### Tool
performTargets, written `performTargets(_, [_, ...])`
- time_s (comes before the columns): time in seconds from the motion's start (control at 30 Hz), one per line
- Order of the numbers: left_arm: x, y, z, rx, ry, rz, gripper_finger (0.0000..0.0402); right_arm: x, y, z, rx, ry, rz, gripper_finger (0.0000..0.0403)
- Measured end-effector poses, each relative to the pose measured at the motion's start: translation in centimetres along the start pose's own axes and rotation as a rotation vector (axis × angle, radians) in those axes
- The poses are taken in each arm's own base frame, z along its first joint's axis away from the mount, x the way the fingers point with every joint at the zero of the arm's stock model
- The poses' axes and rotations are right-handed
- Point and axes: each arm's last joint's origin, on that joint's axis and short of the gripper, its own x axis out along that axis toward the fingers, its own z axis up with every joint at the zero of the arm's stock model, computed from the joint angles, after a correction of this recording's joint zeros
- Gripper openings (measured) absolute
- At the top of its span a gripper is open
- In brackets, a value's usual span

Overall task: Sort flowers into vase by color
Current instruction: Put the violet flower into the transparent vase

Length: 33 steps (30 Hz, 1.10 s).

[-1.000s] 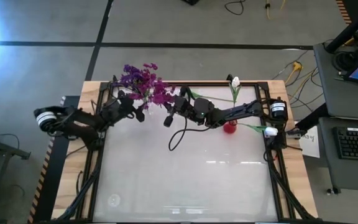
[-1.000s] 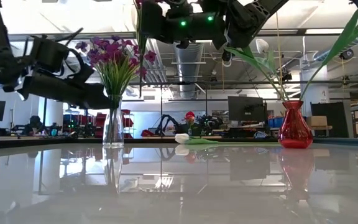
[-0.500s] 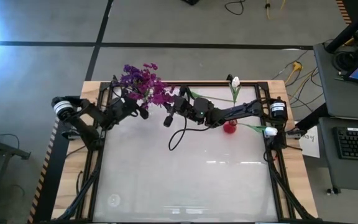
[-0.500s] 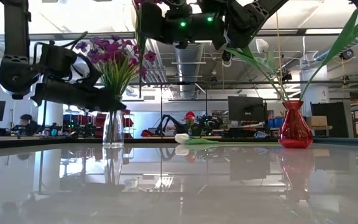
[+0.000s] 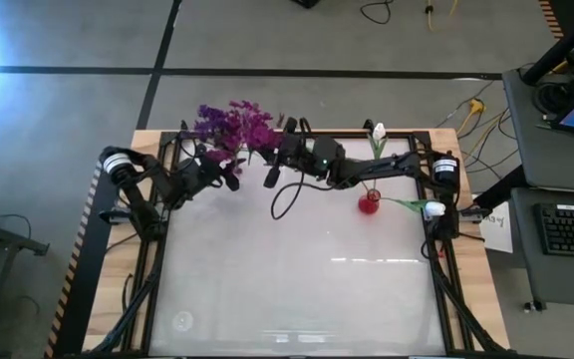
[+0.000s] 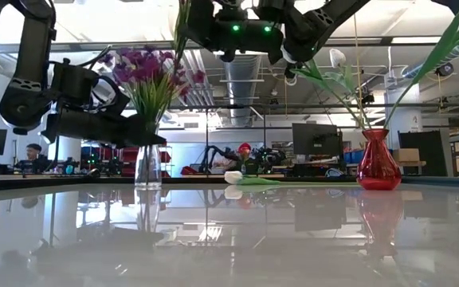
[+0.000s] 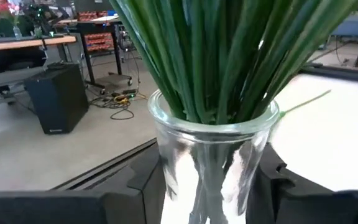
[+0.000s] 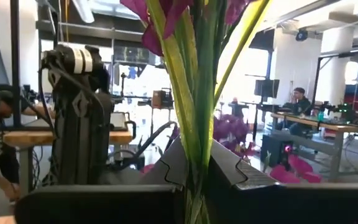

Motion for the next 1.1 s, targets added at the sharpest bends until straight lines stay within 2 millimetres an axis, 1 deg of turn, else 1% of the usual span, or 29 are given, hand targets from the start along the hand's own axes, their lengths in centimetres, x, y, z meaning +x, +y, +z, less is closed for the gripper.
performTargets(0.1, [0.0,0.0,-0.1,-0.045,-0.008,-0.001,0.0146,0.1,-0.5,0.1,-0.001,-0.003,-0.009,0.0022])
performTargets(0.27, [0.0,-0.1,-0.2,-0.111,-0.007,-0.024,0.0138,0.2,-0.9,0.2,-0.003,-0.018,-0.019,0.0022])
performTargets(0.57, [-0.1,-0.7,-0.1,-0.120,-0.006,-0.121,0.0140,0.2,-0.9,0.4,-0.022,-0.034,-0.018,0.0022])
performTargets(0.9, [-0.3,-2.1,-0.1,-0.131,-0.001,-0.205,0.0139,0.2,-0.9,0.4,-0.028,-0.034,-0.018,0.0022])
performTargets(1.1, [0.2,-3.3,0.2,-0.143,-0.006,-0.253,0.0139,0.2,-0.8,0.4,-0.019,-0.033,-0.011,0.0022])
